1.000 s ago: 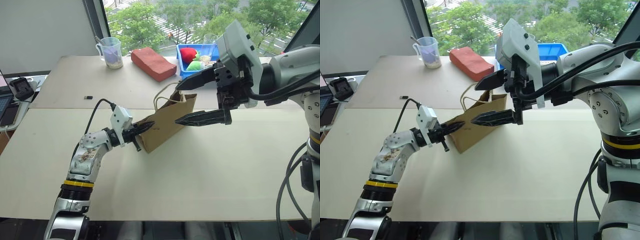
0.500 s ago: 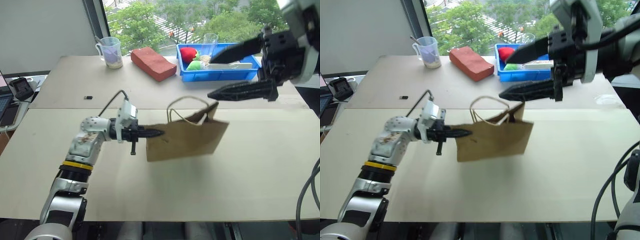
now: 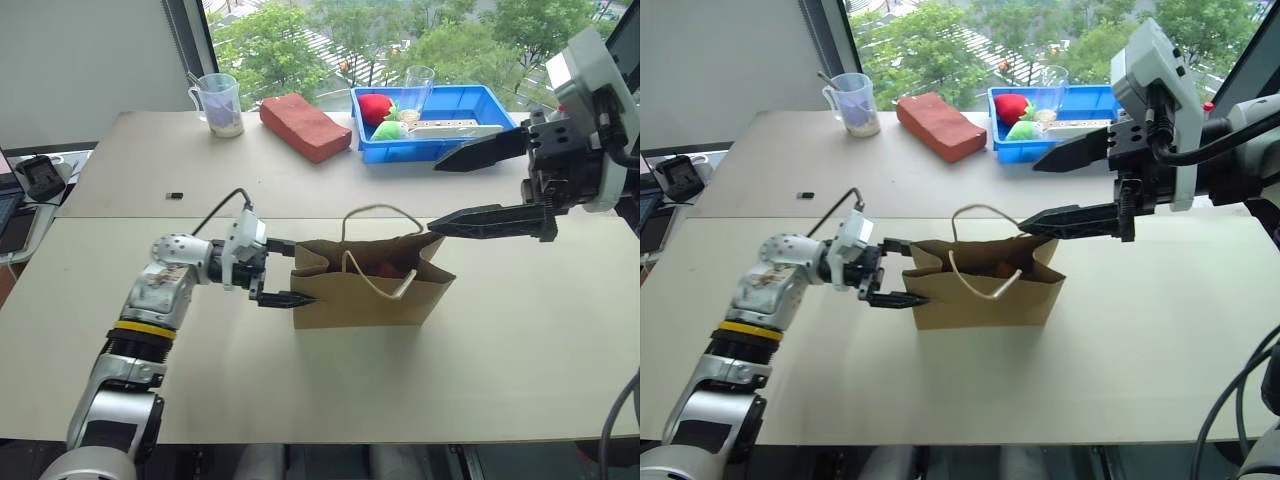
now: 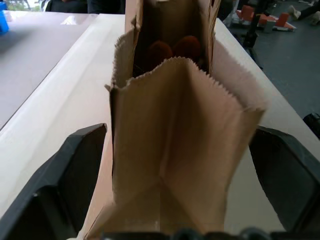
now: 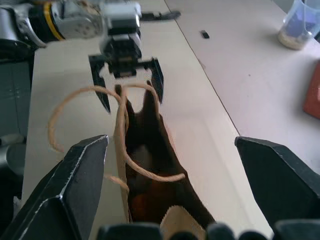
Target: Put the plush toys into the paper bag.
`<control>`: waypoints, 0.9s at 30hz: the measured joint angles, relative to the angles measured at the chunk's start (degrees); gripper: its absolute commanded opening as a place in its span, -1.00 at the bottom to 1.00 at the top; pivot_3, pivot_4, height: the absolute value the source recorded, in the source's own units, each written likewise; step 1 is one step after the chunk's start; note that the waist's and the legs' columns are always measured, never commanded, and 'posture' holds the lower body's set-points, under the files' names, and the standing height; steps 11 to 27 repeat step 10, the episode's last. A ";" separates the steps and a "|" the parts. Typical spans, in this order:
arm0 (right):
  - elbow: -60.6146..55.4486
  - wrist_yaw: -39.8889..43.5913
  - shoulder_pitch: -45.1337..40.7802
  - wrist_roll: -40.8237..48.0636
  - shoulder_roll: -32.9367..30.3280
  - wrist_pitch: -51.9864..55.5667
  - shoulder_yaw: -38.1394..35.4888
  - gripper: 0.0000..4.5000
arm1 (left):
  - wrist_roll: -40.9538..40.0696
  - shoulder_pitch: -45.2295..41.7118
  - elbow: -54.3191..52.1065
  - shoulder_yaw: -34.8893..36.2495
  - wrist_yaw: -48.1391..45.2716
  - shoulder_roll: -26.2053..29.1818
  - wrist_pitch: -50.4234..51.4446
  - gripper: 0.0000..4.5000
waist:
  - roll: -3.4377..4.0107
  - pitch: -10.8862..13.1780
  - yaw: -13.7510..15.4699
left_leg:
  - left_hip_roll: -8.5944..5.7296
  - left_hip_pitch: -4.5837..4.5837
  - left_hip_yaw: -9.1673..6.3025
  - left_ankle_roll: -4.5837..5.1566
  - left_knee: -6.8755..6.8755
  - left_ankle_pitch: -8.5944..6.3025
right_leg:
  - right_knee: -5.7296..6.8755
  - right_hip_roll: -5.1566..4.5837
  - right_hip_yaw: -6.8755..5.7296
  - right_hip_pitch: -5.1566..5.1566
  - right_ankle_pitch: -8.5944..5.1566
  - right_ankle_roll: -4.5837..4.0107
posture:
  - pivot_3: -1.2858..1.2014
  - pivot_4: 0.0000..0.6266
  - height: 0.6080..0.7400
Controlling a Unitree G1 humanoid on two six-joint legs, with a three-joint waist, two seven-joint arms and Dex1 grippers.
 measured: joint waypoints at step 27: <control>3.82 1.00 26.23 -8.00 -6.33 -10.87 -11.19 1.00 | 0.00 -1.48 -7.12 6.76 8.15 13.84 9.55 0.97 | 0.06 0.02 0.28 | 0.02 0.13 0.21 -0.02 0.02 0.01 | -0.14 0.00 0.10 0.04 -0.01 0.02 | 0.03 -0.52 1.00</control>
